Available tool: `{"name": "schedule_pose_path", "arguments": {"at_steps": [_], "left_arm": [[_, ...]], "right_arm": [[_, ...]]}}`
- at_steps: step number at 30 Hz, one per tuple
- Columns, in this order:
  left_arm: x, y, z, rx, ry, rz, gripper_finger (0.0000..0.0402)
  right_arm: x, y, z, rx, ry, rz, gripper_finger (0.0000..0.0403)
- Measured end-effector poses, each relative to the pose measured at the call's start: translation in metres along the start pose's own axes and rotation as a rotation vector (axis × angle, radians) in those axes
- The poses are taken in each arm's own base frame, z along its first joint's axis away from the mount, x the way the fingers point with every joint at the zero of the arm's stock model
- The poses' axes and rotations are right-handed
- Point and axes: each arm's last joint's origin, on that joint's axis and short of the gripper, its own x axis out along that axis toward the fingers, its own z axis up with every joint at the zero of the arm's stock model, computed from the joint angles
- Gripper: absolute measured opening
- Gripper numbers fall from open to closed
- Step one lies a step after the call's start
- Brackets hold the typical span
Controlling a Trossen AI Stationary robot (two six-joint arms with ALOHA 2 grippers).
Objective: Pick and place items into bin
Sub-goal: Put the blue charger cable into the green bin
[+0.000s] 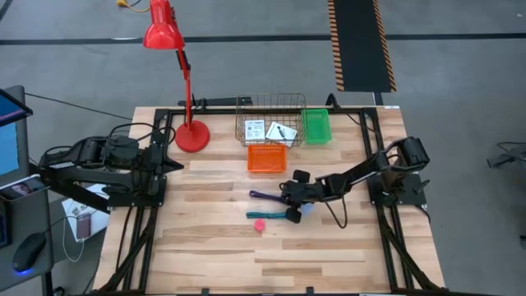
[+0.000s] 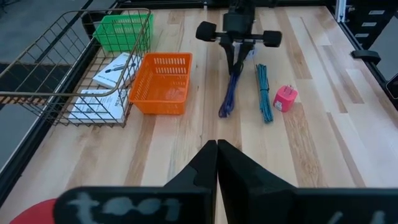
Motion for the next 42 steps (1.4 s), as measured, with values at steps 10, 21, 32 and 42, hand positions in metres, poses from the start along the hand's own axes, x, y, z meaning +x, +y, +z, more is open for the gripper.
{"name": "schedule_pose_path", "arguments": {"at_steps": [10, 21, 32, 42], "left_arm": [[0.000, 0.000, 0.000, 0.003, 0.000, 0.000, 0.0000], [0.000, 0.000, 0.000, -0.005, 0.000, 0.000, 0.0000], [0.000, 0.000, 0.000, 0.000, 0.000, 0.000, 0.0000], [0.000, 0.000, 0.000, 0.004, 0.000, 0.000, 0.0000]], "right_arm": [[-0.036, 0.013, 0.027, -0.001, -0.250, -0.103, 0.0025], [-0.130, -0.011, 0.058, 0.048, -0.528, -0.568, 0.0025], [-0.190, -0.081, 0.042, 0.324, -0.478, -0.874, 0.0025], [-0.183, -0.132, 0.014, 0.556, -0.112, -0.815, 0.0025]]}}
